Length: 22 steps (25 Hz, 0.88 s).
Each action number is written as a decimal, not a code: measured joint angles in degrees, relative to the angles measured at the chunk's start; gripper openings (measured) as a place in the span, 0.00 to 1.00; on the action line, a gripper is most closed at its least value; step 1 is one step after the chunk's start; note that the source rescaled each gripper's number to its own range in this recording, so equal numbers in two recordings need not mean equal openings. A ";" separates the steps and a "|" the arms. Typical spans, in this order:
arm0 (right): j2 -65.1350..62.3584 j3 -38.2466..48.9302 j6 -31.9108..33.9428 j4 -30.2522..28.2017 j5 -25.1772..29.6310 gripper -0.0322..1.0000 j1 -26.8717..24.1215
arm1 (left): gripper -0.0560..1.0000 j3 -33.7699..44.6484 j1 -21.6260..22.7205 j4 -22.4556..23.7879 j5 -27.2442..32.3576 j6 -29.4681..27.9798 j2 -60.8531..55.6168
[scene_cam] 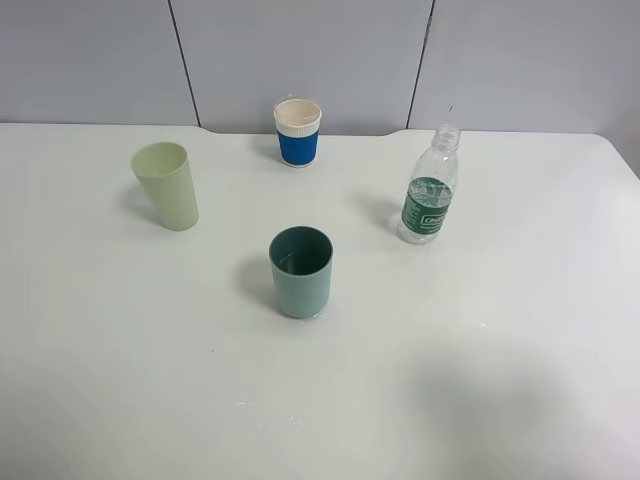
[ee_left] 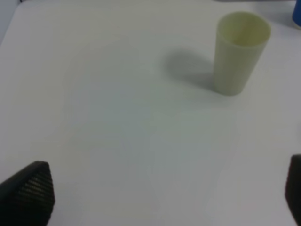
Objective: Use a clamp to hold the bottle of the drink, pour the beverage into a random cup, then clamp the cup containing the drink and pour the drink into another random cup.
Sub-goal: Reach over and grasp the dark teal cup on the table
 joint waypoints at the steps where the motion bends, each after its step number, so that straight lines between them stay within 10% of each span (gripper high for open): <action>1: 0.00 0.00 0.00 0.00 0.00 1.00 0.00 | 1.00 0.00 0.00 0.00 -2.62 1.02 3.02; 16: 0.00 0.00 0.00 0.00 0.00 1.00 0.00 | 1.00 0.00 -0.14 -2.75 -11.61 8.67 29.49; 22: 0.00 0.00 0.00 0.00 0.00 1.00 0.00 | 1.00 0.00 -7.07 -1.91 -11.69 10.26 35.66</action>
